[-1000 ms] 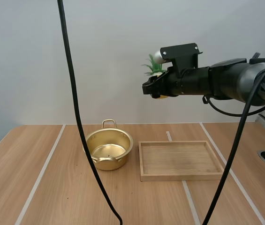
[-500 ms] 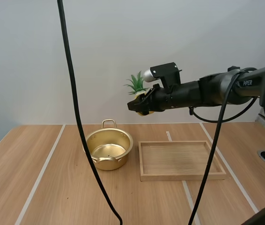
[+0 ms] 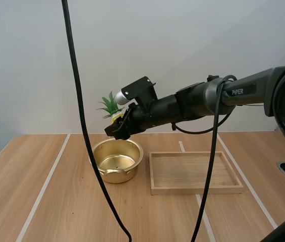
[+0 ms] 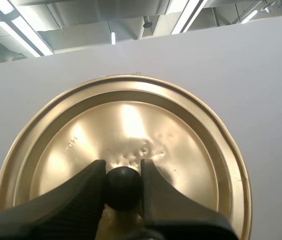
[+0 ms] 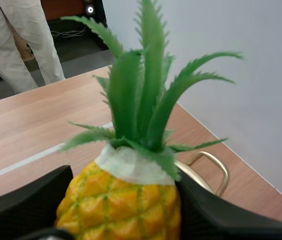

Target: Open the pot, put the pineapple inside, and close it

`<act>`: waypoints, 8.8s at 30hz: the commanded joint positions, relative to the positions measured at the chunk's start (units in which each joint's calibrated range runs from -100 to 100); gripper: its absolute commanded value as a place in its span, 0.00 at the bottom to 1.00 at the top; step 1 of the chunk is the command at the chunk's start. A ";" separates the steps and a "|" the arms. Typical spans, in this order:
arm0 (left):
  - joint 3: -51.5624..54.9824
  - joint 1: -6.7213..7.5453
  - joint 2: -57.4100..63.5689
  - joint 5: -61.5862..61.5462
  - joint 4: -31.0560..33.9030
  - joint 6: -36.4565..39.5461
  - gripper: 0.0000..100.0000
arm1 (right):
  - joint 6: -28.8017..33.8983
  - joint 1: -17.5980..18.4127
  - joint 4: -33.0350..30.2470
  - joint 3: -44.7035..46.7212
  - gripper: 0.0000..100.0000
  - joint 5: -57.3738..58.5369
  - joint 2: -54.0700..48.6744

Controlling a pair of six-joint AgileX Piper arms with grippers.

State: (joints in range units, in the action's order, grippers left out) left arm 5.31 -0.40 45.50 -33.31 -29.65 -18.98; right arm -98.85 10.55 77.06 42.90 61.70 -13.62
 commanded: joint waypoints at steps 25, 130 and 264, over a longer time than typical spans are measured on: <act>-0.66 0.05 0.47 1.93 -0.12 0.17 0.00 | -1.15 0.59 2.69 -0.42 0.00 -2.96 16.66; -0.66 0.05 0.47 1.93 -0.12 0.17 0.00 | -1.15 3.49 12.20 -0.42 0.75 -21.98 -1.53; 12.67 0.05 -16.97 -33.35 5.52 -0.53 0.00 | -1.15 -6.60 22.94 1.57 0.00 -85.95 -42.22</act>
State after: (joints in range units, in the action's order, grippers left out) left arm 15.58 -0.40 28.54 -69.67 -23.70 -19.00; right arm -99.98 4.13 99.80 44.36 -24.01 -55.26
